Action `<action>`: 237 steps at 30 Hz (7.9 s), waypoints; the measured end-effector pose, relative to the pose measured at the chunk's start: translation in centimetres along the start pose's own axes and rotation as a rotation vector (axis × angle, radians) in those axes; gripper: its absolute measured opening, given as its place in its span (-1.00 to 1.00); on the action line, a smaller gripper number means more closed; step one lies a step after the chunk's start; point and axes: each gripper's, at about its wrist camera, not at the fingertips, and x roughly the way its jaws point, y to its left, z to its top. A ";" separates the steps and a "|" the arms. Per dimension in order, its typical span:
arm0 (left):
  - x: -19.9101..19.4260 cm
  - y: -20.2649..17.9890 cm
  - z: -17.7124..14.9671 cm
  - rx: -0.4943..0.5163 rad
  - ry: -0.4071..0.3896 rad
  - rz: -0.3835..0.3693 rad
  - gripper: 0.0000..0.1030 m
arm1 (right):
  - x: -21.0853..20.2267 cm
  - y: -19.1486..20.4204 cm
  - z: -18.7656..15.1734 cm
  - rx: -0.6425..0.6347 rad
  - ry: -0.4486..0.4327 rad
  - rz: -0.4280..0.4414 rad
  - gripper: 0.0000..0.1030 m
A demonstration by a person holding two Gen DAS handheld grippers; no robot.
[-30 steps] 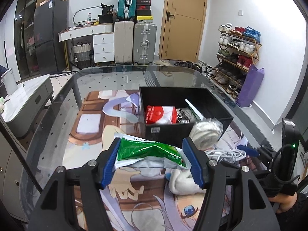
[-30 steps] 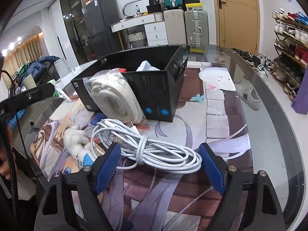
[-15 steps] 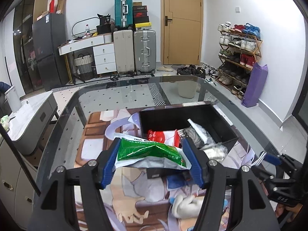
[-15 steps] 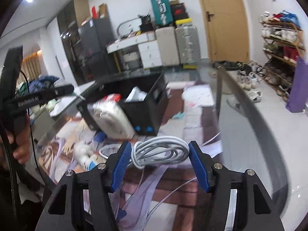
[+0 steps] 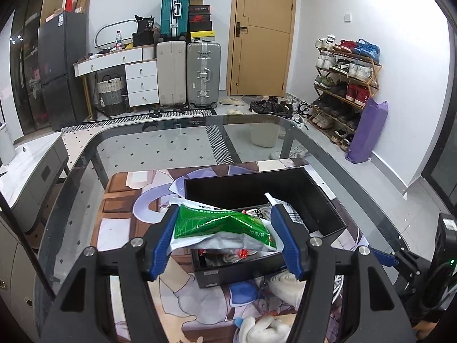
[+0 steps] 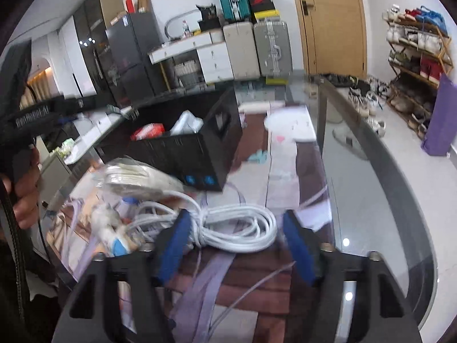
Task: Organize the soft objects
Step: 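Lower the packet and white cables into the black box and open both grippers, then move both grippers back toward the bagged white rope and plush toy, then grasp the bagged white rope with the right gripper while the left grasps the plush toy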
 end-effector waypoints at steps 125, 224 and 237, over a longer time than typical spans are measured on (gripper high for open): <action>-0.7 4.5 -7.4 -0.034 0.118 0.232 1.00 | 3.3 6.5 1.4 -0.168 -0.043 -0.030 0.99; -0.8 -1.8 -9.6 -0.079 0.232 -0.054 1.00 | 3.2 4.3 -0.5 -0.175 0.094 -0.041 0.33; 0.5 -3.8 -10.1 -0.036 0.257 -0.024 1.00 | 2.9 3.5 -0.9 -0.199 0.093 -0.023 0.37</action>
